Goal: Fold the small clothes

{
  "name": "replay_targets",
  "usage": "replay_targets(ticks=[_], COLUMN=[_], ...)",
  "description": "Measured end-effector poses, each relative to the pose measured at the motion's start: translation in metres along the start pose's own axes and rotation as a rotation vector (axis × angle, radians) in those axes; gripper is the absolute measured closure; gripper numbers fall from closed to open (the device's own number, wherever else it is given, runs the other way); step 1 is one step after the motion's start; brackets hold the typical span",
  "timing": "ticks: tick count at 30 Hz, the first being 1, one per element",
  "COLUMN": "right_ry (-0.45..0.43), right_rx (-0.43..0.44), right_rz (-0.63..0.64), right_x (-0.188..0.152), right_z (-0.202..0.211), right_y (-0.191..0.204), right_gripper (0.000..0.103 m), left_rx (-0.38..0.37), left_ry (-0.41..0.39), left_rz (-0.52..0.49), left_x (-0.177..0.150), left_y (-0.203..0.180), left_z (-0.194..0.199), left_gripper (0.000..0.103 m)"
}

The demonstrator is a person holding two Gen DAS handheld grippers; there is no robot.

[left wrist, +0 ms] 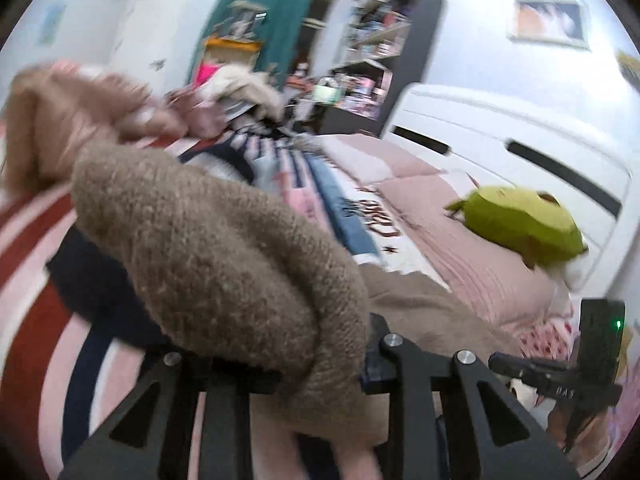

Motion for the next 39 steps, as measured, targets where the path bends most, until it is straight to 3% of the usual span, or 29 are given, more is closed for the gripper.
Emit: replay_targets(ticks=[4,8,12,15,19,22,25,27,33,36,39], right_ry=[-0.065,-0.103,-0.128,-0.136,-0.131,-0.135,-0.160,-0.182,-0.227,-0.146,-0.051], right_rx=[-0.014,-0.032,-0.060,-0.075,-0.085,-0.080,-0.071,-0.052,0.016,-0.026,-0.112], right_rz=[-0.071,-0.128,-0.191,-0.226,-0.250,-0.249,-0.211,-0.164,0.017,0.100,0.066], right_x=[-0.001,-0.006,-0.015,-0.020,-0.025,-0.020,-0.008,0.006,0.049,0.058,0.050], right_z=[0.030,0.055,0.073,0.080,0.083,0.081,0.081,0.080,0.064,0.031,0.005], right_y=[-0.041,-0.080,-0.115,-0.133,-0.144,-0.142,-0.130,-0.113,-0.043,-0.021,-0.037], right_gripper=[0.095,0.095,0.095,0.095,0.095,0.094,0.073,0.068,0.057,0.057,0.059], left_rx=[-0.037,-0.107,-0.225,-0.218,-0.310,-0.353,-0.411,-0.446,-0.275,-0.218,-0.201], left_ry=[0.041,0.092,0.273,0.401,0.401,0.393,0.351,0.312,0.209,0.210,0.211], left_rz=[-0.126,-0.247,-0.370,-0.431,-0.387,-0.352,-0.303,-0.270,-0.228,-0.143,-0.085], left_x=[0.017,0.013,-0.031,-0.072,-0.074,-0.064,-0.056,-0.050,-0.032,-0.034,-0.041], left_y=[-0.057,-0.124,-0.183,-0.197,-0.203,-0.205,-0.197,-0.197,-0.140,-0.101,-0.076], left_z=[-0.031,-0.065,-0.114,-0.143,-0.140,-0.121,-0.086,-0.066,-0.028,-0.027,-0.026], left_gripper=[0.080,0.081,0.080,0.075,0.051,0.045,0.039,0.030,0.020,0.020,0.020])
Point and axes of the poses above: each gripper's, at about its wrist camera, not at the fingertips, and z roughly against the way its jaws point, y to its left, x to its top, the point moved 6 cm from there along -z, roughly the way its jaws point, and after that the axes turned 6 degrees about -x, right-handed, at the moved point
